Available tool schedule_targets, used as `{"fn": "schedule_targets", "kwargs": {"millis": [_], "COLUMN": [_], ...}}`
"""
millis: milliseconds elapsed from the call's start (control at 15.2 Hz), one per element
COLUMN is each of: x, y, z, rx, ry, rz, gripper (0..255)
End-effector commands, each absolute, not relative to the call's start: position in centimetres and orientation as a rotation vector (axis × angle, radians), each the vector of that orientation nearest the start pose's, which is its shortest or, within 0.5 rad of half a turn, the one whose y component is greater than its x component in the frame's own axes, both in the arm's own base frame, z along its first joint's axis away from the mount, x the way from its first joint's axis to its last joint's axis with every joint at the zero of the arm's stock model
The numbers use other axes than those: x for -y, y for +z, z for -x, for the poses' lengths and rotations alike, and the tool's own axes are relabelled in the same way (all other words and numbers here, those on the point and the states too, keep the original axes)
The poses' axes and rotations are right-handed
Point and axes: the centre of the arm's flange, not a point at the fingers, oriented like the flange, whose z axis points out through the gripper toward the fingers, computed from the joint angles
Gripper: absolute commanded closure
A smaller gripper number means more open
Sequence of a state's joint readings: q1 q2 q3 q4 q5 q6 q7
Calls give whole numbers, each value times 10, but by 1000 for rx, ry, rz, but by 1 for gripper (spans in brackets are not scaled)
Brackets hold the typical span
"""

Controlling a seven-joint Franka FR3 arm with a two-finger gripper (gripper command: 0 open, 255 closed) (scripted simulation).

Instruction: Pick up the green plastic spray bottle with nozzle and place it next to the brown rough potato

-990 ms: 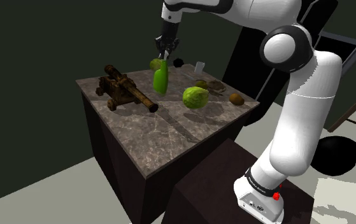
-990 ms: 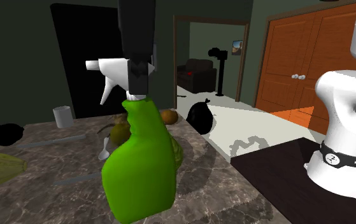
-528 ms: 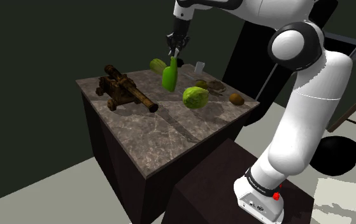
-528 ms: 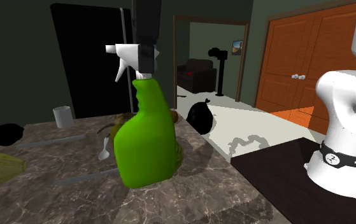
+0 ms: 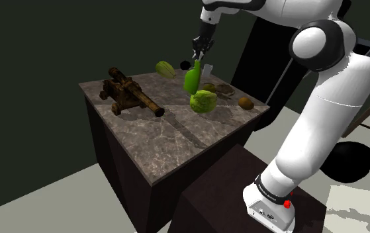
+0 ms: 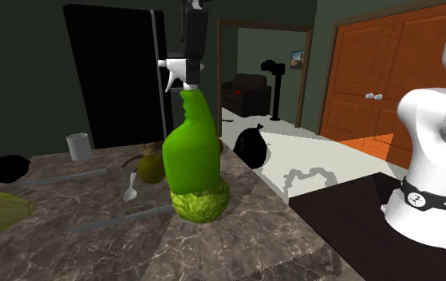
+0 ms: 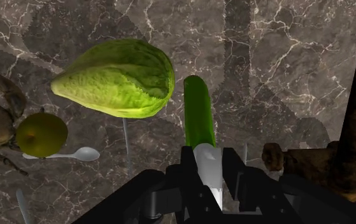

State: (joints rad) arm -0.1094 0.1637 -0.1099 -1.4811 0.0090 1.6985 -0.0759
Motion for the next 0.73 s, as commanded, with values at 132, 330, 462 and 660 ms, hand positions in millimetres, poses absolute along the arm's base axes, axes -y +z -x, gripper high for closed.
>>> {"fn": "schedule_targets", "kwargs": {"millis": [132, 330, 462, 660], "x": [178, 215, 240, 277], "y": [581, 581, 581, 581], "z": [-583, -569, -560, -546], "rx": [-222, -222, -222, -222], "ry": [-84, -84, -84, -84], "rz": [3149, 3149, 3149, 3149], "gripper": [255, 255, 255, 255]}}
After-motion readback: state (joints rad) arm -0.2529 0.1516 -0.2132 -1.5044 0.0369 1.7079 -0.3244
